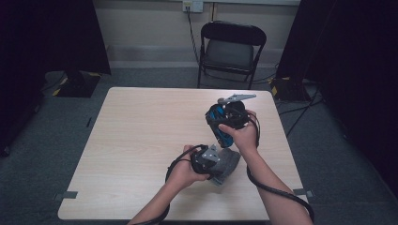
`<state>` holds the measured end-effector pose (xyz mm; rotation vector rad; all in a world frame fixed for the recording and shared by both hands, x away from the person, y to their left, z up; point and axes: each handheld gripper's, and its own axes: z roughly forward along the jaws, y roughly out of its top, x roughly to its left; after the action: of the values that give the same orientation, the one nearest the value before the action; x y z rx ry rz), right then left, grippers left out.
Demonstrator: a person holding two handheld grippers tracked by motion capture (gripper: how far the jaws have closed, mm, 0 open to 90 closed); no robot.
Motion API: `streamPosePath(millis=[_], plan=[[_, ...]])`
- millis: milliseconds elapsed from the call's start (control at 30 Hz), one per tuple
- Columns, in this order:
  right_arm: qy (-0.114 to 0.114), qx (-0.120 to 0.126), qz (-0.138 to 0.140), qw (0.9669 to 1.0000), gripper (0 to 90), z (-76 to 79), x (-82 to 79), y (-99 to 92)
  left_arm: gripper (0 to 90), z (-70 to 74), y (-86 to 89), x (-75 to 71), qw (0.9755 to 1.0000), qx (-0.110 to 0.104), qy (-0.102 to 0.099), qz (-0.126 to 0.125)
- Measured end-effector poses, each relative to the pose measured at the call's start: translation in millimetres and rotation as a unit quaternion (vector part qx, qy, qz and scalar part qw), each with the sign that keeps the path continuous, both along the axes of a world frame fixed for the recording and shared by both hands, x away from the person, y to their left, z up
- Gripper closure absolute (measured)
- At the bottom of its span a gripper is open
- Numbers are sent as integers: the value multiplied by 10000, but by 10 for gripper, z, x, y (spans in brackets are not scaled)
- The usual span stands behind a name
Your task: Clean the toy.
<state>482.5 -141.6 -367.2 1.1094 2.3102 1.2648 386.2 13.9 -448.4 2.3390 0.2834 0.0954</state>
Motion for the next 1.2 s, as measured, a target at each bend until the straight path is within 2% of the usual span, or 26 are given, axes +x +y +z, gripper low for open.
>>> streamPosePath(millis=[100, 267, 300, 400, 567, 700, 833, 1100, 1200], plan=[[-50, -23, 52, 10000, 254, 43, -29, -81, 676, 23, 84, 38, 9999, -21, 8, 129], [-87, -53, 144, 9998, 254, 61, -99, -197, 677, 58, 319, 186, 9982, -47, 3, 599], [-96, -59, 192, 9998, 254, 52, -122, -215, 677, 78, 364, 214, 9977, -10, -35, 677], [-72, -45, 280, 9996, 254, 15, -171, -249, 677, 141, 480, 282, 9958, -109, -54, 910], [-63, -158, 467, 9988, 254, -96, -277, -255, 677, 244, 612, 386, 9932, -151, -95, 1150], [-13, -127, 556, 9984, 254, -188, -333, -223, 677, 268, 647, 433, 9919, -212, -96, 1253], [56, -263, 655, 9975, 254, -306, -372, -168, 677, 284, 647, 452, 9910, -280, -108, 1306], [73, -372, 748, 9965, 254, -416, -414, -70, 677, 291, 570, 461, 9917, -406, -85, 1214], [39, -460, 752, 9961, 254, -418, -417, -23, 677, 285, 545, 446, 9921, -327, -107, 1204]])
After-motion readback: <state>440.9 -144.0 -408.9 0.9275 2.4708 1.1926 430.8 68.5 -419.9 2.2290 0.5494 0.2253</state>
